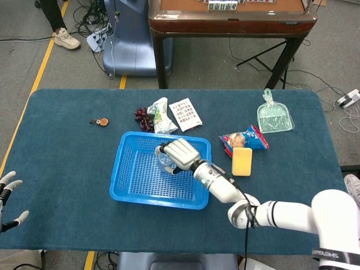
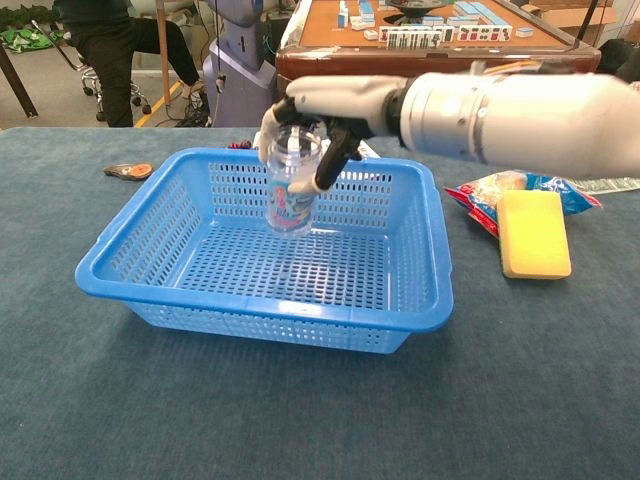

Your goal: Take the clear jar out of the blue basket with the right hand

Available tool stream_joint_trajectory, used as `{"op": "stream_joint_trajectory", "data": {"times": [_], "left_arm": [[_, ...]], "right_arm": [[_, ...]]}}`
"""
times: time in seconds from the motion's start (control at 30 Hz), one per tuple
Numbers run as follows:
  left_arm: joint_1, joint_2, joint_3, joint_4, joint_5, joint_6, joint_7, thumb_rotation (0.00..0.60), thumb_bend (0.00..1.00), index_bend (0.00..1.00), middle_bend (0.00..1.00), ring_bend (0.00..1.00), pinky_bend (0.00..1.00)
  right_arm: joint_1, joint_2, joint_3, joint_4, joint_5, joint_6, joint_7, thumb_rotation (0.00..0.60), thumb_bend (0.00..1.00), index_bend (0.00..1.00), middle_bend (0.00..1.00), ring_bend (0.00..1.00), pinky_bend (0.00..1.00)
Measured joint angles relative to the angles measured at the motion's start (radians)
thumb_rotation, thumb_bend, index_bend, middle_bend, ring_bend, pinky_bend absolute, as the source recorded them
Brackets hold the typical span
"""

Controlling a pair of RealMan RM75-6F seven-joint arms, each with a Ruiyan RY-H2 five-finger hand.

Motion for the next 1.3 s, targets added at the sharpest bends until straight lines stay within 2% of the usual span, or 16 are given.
{"op": "stream_joint_trajectory", "data": {"times": [0.33,0.47,0.57,0.77,0.93,1.0,1.13,1.3], "left_arm": [[-0.007,0.0,-0.007,-0.002,0.0,-0.004,0.004,0.6,0.15,0.31,0.14,0.15,0.18],[-0.009,-0.001,-0.008,-0.004,-0.002,-0.009,0.01,0.6,0.15,0.31,0.14,0.15,0.18],[-0.012,-0.002,-0.008,-0.007,-0.002,-0.014,0.017,0.6,0.15,0.31,0.14,0.15,0.18],[-0.021,-0.009,-0.008,-0.02,0.01,-0.021,0.034,0.6,0.15,0.31,0.14,0.15,0.18],[-0.025,-0.01,-0.007,-0.027,0.015,-0.024,0.047,0.6,0.15,0.31,0.14,0.15,0.18],[-0.026,-0.008,-0.007,-0.03,0.016,-0.024,0.05,0.6,0.15,0.31,0.14,0.15,0.18],[-0.024,-0.007,-0.006,-0.03,0.013,-0.022,0.049,0.6,0.15,0.31,0.14,0.15,0.18],[-0.024,-0.01,-0.004,-0.027,0.011,-0.027,0.055,0.6,0.15,0.31,0.14,0.15,0.18]], "right_arm": [[-0.142,0.352,0.004,-0.24,-0.096,0.055,0.121,0.6,0.45,0.49,0.42,0.39,0.72],[-0.235,0.486,-0.026,-0.314,-0.187,0.081,0.218,0.6,0.45,0.49,0.42,0.39,0.72],[-0.297,0.546,-0.066,-0.336,-0.269,0.096,0.303,0.6,0.45,0.49,0.42,0.39,0.72],[-0.388,0.571,-0.175,-0.313,-0.419,0.108,0.397,0.6,0.44,0.49,0.41,0.39,0.72],[-0.411,0.522,-0.219,-0.243,-0.464,0.101,0.405,0.6,0.4,0.47,0.37,0.39,0.7],[-0.415,0.491,-0.231,-0.211,-0.474,0.095,0.395,0.6,0.36,0.41,0.34,0.36,0.65],[-0.416,0.439,-0.247,-0.165,-0.483,0.074,0.392,0.6,0.29,0.22,0.24,0.26,0.53],[-0.413,0.392,-0.259,-0.119,-0.492,0.057,0.411,0.6,0.26,0.05,0.13,0.16,0.38]]}}
